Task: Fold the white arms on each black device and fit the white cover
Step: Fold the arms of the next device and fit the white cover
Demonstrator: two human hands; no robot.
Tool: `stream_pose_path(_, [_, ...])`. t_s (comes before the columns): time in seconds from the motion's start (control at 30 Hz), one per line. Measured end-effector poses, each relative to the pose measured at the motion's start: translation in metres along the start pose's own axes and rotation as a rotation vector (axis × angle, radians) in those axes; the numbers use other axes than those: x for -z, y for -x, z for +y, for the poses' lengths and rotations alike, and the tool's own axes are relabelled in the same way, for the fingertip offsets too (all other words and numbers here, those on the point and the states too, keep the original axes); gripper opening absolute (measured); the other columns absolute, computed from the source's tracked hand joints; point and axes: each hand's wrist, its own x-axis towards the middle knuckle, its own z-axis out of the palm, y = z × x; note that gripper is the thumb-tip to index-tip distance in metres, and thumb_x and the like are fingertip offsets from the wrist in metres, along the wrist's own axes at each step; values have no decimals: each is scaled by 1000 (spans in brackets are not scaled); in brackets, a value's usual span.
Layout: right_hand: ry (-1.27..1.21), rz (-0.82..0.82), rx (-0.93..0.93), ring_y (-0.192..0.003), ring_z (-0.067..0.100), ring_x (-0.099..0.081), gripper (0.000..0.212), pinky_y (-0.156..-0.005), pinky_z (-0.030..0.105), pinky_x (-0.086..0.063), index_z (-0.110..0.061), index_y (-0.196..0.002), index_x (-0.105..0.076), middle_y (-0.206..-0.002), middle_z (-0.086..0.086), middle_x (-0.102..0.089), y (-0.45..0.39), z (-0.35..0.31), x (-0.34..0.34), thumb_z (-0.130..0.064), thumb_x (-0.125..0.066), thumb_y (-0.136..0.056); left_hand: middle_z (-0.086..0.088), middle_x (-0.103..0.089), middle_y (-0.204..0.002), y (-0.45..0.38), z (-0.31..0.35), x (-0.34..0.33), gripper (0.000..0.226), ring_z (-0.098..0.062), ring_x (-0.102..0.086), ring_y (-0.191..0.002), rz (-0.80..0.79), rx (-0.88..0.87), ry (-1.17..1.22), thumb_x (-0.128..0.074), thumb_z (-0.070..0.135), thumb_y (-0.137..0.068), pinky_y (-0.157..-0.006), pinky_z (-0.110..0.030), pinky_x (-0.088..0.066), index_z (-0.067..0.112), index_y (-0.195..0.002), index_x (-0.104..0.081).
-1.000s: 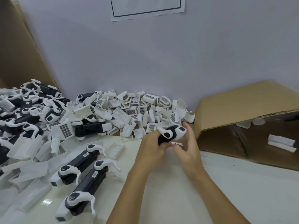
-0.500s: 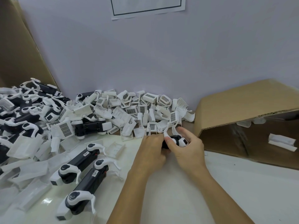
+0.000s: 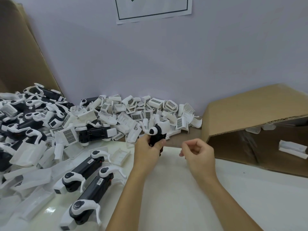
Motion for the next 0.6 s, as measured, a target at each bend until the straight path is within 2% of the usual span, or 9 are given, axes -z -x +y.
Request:
stream_pose_path(0.07, [28,-55,-10,-55,10,-66,17,-53,12,-46,-10,-73,-68,-59,4,-69,1,0,-2,0,-69,-86,-10,-65,-73,2,3,1,13,-17,-58,-62,3,33,85,-64,3,-93,-55,-22,-49,11,-83,-65])
stream_pose_path(0.17, [69,-121,-20,-52,11,-65,18,-49,14,-45,-10,-71,-67,-57,5,-67,3,-1,-4,-1,-67,-87,-13,-68,-74,3,6,2,11,-16,-62,-61,-27,68,167,-60,4,-96,-53,-20,-50,4,-87,-65])
stream_pose_path(0.3, [125,-167,-37,-49,11,-61,20,-43,15,-40,-12,-71,-69,-55,6,-65,5,-4,-5,-4,-63,-89,-5,-70,-68,4,8,3,14,-10,-65,-59,-67,87,220,-56,6,-98,-52,-16,-49,2,-91,-67])
stream_pose_path(0.37, [150,-186,-27,-49,9,-60,24,-45,14,-41,-15,-70,-71,-55,4,-65,6,-6,-5,-4,-62,-89,-7,-70,-75,4,8,2,17,-8,-66,-60,-75,97,221,-55,9,-99,-53,-15,-50,-3,-99,-67])
stream_pose_path(0.47, [154,-180,7,-53,9,-64,27,-50,15,-46,-20,-70,-75,-57,0,-68,7,-9,-5,-2,-66,-88,-16,-70,-93,3,9,1,18,-17,-67,-77,-76,134,239,-53,14,-101,-63,-22,-55,2,-103,-66])
stream_pose_path(0.53, [131,-155,20,-59,15,-67,26,-54,20,-51,-22,-71,-77,-61,1,-70,6,-10,-3,0,-69,-85,-17,-71,-103,3,8,0,16,-22,-68,-88,-62,166,253,-54,18,-101,-69,-26,-56,7,-107,-64])
stream_pose_path(0.6, [118,-129,26,-66,22,-71,23,-62,26,-56,-19,-74,-78,-66,1,-73,5,-10,-2,2,-72,-82,-16,-71,-110,1,7,-1,21,-21,-69,-92,-32,191,245,-56,21,-100,-68,-24,-56,7,-116,-61])
